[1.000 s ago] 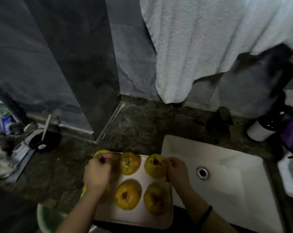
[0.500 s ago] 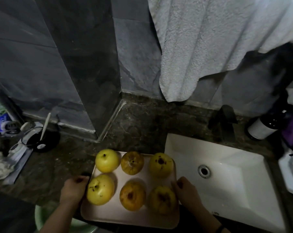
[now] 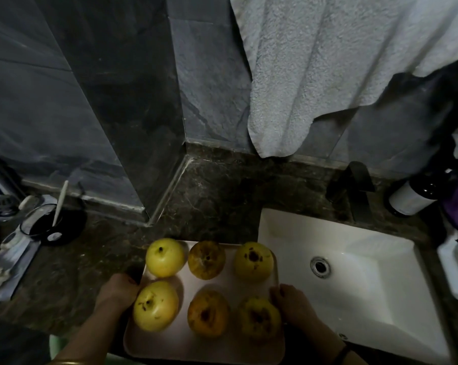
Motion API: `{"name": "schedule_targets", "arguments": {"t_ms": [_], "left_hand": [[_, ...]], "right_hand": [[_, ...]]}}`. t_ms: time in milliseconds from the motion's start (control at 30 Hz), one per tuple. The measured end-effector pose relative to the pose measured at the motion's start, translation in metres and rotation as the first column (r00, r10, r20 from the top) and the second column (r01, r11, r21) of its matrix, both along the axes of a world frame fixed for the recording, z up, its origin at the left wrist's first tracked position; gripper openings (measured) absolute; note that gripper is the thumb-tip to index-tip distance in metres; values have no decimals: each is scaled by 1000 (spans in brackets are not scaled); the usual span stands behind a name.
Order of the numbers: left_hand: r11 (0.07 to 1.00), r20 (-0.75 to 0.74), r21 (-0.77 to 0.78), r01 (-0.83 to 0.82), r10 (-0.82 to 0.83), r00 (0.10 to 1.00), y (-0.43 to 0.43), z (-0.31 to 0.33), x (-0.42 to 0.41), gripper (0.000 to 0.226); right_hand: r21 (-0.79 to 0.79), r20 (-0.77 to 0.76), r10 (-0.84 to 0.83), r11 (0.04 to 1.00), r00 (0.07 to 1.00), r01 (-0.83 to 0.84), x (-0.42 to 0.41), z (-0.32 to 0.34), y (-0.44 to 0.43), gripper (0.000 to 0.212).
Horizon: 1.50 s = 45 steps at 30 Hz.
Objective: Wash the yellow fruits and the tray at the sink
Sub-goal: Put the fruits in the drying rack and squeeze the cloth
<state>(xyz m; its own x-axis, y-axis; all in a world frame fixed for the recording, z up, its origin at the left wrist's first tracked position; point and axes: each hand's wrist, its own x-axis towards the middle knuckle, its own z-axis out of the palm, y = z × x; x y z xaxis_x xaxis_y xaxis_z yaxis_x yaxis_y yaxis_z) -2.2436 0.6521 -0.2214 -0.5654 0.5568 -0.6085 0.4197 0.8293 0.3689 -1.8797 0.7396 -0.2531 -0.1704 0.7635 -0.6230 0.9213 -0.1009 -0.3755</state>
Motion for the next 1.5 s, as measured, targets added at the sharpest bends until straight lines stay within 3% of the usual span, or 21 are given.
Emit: {"name": "schedule_targets", "arguments": {"t_ms": [67, 167, 333, 433, 600, 733, 767, 833, 900, 933, 1033, 1167, 1233, 1333, 1367, 1433, 1500], "left_hand": [[997, 5, -71, 27, -26, 1000, -1, -7, -7, 52], [988, 9, -118, 100, -99, 995, 0, -9, -12, 26], [960, 2, -112, 257, -258, 966, 3, 10, 2, 24], [948, -1, -78, 308, -309, 951, 0, 22, 12, 18], [954, 27, -66, 294, -293, 956, -3, 26, 17, 28], [965, 61, -23, 260, -258, 964, -8, 20, 12, 57], [968, 66, -25, 249, -247, 967, -9, 18, 12, 66], [971, 93, -32, 238, -234, 968, -10, 24, 19, 62], [981, 103, 8, 193, -193, 976, -10, 34, 30, 40], [985, 116, 49, 168, -172, 978, -10, 38, 34, 38], [984, 154, 82, 157, -168, 974, -15, 32, 30, 50], [985, 189, 103, 140, -158, 969, -16, 43, 40, 32], [982, 208, 153, 109, -140, 968, -12, 48, 45, 17], [980, 268, 181, 86, -133, 954, -9, 52, 48, 13], [979, 285, 193, 72, -126, 950, -7, 55, 49, 9], [974, 304, 215, 71, -136, 943, -3, 61, 51, 20], [966, 309, 239, 95, -168, 936, 4, 65, 53, 11]], "right_hand": [[-5, 4, 8, 1000, 1000, -8, -1, -1, 2, 33], [12, -10, -12, 1000, 1000, 12, -1, -2, 2, 40], [77, -86, -84, 993, 993, 91, -4, -7, 0, 49], [10, -283, -285, 954, 916, 300, -5, -15, 2, 46], [-77, -431, -397, 911, 811, 406, -3, -18, 6, 42], [-81, -483, -397, 908, 780, 411, 1, -25, 7, 92], [-84, -503, -388, 911, 772, 403, 1, -25, 8, 97], [-78, -489, -363, 924, 793, 376, -2, -16, 8, 73], [-59, -492, -340, 931, 802, 359, -4, -13, 10, 51], [-40, -488, -329, 934, 809, 356, -5, -13, 11, 55], [35, -480, -277, 942, 833, 334, -1, -21, 15, 99], [92, -449, -262, 937, 854, 336, 5, -25, 16, 106], [104, -438, -268, 933, 858, 344, 4, -17, 14, 96], [126, -397, -243, 941, 885, 314, 1, 1, 15, 42], [137, -394, -237, 940, 888, 312, 3, 3, 17, 37], [156, -407, -234, 934, 883, 320, 5, 13, 20, 45], [179, -429, -244, 921, 870, 346, 10, 22, 23, 71]]}}
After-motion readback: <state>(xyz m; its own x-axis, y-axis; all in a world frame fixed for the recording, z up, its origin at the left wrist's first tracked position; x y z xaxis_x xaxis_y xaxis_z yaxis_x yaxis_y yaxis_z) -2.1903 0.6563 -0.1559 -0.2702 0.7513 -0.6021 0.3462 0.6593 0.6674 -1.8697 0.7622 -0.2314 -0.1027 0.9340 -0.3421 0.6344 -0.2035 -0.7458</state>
